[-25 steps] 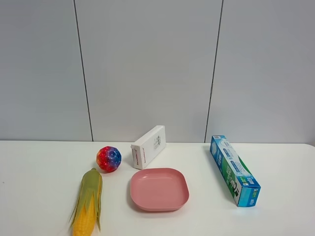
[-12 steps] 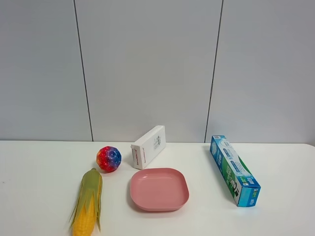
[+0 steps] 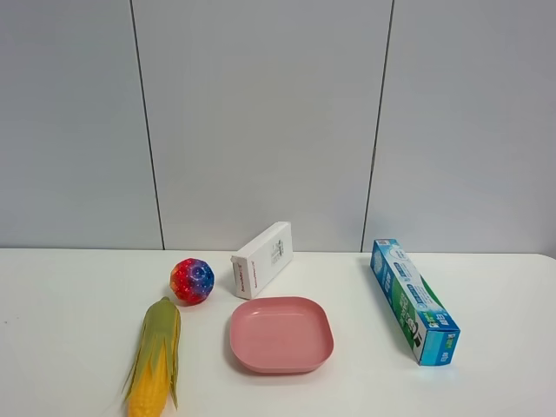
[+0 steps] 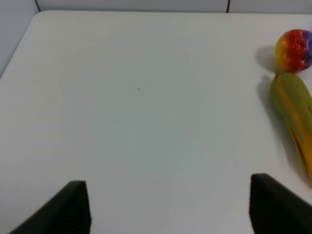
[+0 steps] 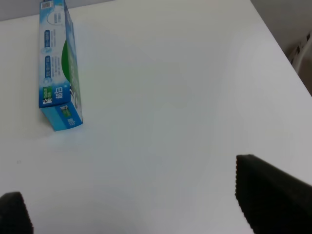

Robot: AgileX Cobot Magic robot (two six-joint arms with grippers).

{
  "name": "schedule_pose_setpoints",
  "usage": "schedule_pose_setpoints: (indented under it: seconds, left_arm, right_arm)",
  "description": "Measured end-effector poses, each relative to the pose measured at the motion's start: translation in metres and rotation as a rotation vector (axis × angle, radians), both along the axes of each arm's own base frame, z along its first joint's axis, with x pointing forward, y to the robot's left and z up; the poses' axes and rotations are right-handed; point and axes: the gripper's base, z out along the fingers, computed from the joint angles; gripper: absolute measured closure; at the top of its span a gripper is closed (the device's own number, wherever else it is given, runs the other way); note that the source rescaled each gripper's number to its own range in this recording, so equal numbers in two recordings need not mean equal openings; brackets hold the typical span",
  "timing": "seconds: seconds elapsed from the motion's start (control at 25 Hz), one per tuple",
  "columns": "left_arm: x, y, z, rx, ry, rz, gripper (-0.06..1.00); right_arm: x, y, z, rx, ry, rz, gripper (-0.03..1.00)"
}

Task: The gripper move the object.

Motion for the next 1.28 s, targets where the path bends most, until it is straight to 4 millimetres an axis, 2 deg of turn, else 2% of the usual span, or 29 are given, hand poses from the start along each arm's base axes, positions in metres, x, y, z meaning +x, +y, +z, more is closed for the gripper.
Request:
schedule_pose_setpoints:
  seconds: [1.28]
  left_arm:
    - [0.0000, 0.0000, 0.0000, 0.000, 0.000, 0.000, -0.06]
  right_arm:
    - [0.0000, 0.0000, 0.0000, 0.000, 0.000, 0.000, 0.12]
